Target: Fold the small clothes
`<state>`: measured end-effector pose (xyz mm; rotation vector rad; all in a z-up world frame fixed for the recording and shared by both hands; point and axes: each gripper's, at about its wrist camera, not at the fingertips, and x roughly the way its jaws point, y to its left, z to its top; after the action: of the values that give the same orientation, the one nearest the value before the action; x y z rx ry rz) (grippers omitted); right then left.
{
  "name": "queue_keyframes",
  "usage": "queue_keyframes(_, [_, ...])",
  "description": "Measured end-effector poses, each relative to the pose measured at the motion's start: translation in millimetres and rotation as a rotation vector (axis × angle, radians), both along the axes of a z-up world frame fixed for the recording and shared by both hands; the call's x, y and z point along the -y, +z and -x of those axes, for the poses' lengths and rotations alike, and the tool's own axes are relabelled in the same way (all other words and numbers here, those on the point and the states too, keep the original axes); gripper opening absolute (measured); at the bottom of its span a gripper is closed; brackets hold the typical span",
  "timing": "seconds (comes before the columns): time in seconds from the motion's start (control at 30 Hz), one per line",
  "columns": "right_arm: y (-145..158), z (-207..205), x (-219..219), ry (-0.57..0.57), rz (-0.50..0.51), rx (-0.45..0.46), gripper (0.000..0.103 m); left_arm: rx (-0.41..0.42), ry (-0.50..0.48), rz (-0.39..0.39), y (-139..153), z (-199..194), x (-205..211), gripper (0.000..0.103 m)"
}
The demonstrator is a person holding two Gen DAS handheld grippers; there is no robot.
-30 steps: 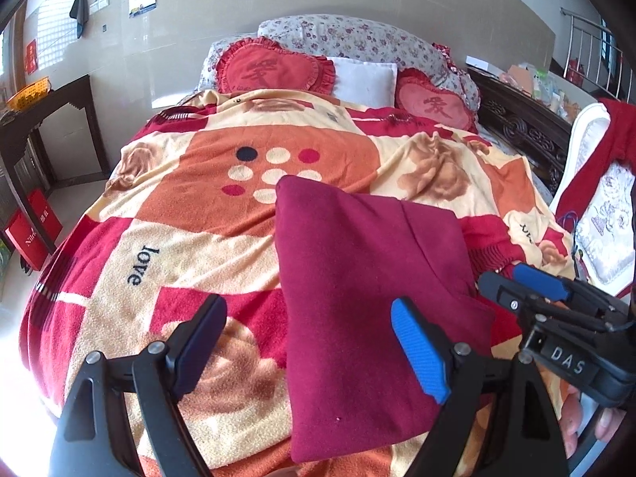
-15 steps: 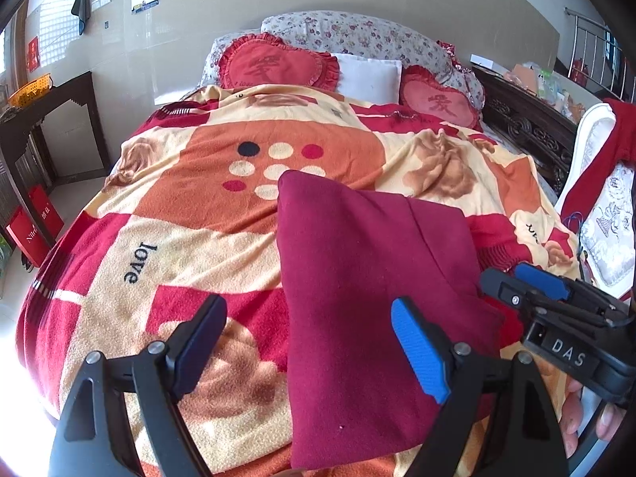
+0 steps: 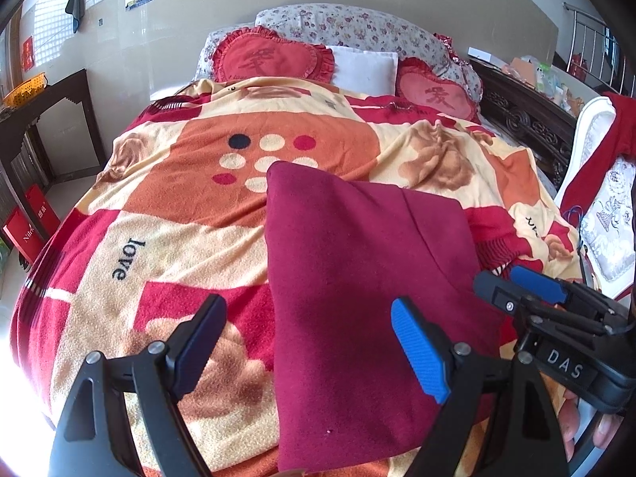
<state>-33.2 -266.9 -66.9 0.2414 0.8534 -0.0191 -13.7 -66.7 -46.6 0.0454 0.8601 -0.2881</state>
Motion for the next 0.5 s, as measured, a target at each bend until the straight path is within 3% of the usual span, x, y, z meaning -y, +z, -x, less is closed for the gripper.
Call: queue_keyframes(0.5, [-9.4, -3.4, -2.3, 0.011, -0.018, -0.025, 0.037, -0.021, -0.004, -0.012, -8.1, -6.0, 0.2, 0.088])
